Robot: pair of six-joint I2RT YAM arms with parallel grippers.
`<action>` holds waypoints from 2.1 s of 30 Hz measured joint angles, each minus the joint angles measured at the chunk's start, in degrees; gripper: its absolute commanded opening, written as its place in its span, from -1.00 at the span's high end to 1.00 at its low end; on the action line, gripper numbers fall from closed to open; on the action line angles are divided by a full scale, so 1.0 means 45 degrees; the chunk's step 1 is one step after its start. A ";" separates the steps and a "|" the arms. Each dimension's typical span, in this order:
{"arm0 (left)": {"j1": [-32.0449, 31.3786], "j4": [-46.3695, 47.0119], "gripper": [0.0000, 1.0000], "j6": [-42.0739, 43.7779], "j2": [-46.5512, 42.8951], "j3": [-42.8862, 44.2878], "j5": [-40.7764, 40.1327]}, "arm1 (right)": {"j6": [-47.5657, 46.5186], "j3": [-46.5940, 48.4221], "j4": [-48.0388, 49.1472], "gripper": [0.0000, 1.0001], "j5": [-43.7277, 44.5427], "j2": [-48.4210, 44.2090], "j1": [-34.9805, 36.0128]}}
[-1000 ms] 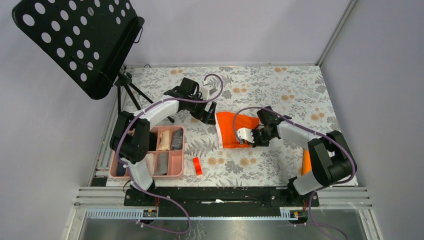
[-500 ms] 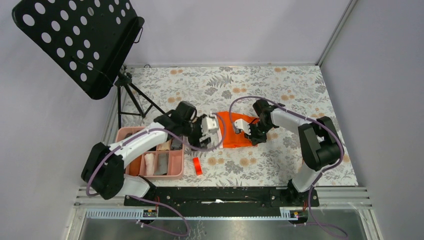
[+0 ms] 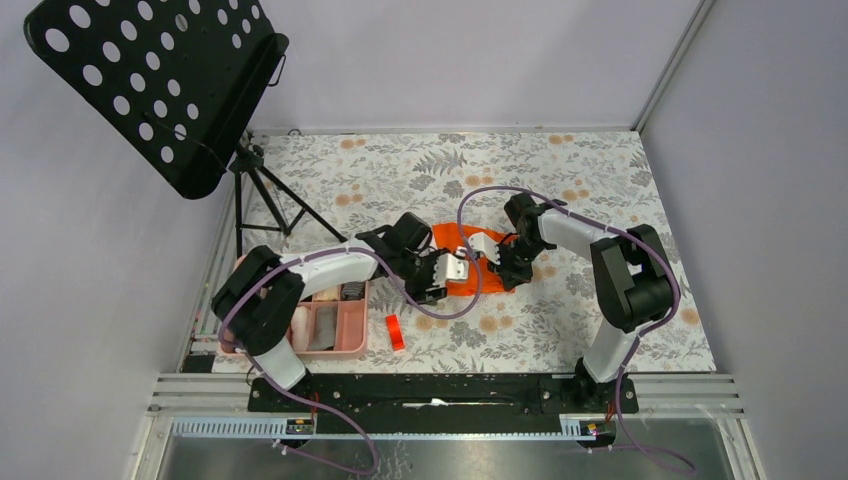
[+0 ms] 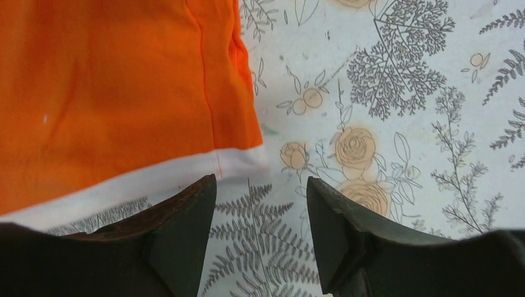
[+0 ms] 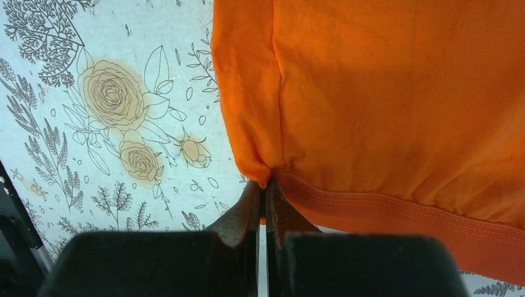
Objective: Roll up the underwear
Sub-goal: Fold the underwear at the center of the board.
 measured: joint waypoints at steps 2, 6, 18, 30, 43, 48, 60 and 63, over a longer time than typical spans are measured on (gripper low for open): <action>-0.0194 0.0214 -0.20 0.0248 0.0277 0.0160 -0.0005 | 0.0044 0.0015 -0.0010 1.00 0.0000 0.0015 0.0000; -0.0340 0.0549 -0.13 0.0661 0.0515 0.0180 -0.0015 | 0.0083 0.0029 -0.0015 1.00 0.0000 0.0029 -0.0005; -0.0840 0.1214 0.27 0.1889 0.1554 0.0442 -0.0772 | 0.0214 0.0039 -0.0015 1.00 0.0000 0.0039 -0.0015; -0.0918 0.1452 0.95 0.3177 0.1603 0.0437 -0.1783 | 0.0214 0.0010 -0.0010 1.00 0.0005 -0.0029 -0.0015; -0.0709 0.0321 1.00 0.2064 0.1603 0.1656 -0.1943 | 0.0369 0.0126 -0.1277 1.00 -0.0097 -0.0321 -0.0010; -0.0680 -0.0466 1.00 0.2074 0.1603 0.2501 -0.1719 | 0.0738 0.0291 -0.1851 1.00 -0.0204 -0.0806 -0.0010; -0.0418 -0.3444 1.00 0.2822 0.2443 0.4779 -0.0612 | 0.1608 0.1044 -0.3249 1.00 -0.0427 -0.1122 -0.0073; -0.0355 -0.3789 1.00 0.2871 0.2705 0.5362 -0.0466 | 0.1705 0.1477 -0.3687 1.00 -0.0612 -0.1093 -0.0325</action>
